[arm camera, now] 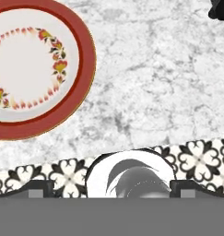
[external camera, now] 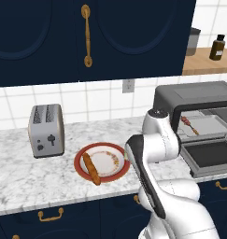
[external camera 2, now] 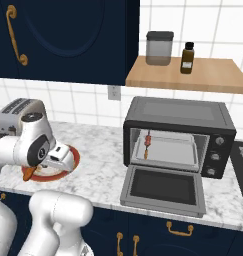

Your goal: Pick up the kebab skewer and baguette bread, and place them inside the toaster oven. Close the toaster oven door and start by setting the timer.

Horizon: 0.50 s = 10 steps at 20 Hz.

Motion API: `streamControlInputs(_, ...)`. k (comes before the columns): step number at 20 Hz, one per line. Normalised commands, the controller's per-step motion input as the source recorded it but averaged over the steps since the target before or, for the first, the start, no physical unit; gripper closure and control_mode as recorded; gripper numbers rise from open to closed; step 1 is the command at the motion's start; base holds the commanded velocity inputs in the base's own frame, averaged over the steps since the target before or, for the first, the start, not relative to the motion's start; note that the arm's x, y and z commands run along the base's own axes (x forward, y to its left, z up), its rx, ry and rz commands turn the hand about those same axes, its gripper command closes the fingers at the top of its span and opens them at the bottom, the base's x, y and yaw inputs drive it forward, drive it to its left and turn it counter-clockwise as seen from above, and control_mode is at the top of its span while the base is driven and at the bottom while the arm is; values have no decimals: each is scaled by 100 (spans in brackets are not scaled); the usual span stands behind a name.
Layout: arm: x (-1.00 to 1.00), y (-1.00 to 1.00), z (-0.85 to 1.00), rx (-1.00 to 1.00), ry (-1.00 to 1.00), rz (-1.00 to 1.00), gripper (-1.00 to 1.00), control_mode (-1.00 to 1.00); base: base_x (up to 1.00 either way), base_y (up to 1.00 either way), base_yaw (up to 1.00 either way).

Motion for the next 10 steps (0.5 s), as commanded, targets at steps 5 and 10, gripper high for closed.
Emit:
streamControlInputs(5, 13, 100, 0, 4, 4, 1, -100, -100, 0, 0, 0)
streamControlInputs(10, 22, 91, 0, 5, 12, 7, -100, -100, 0, 0, 0)
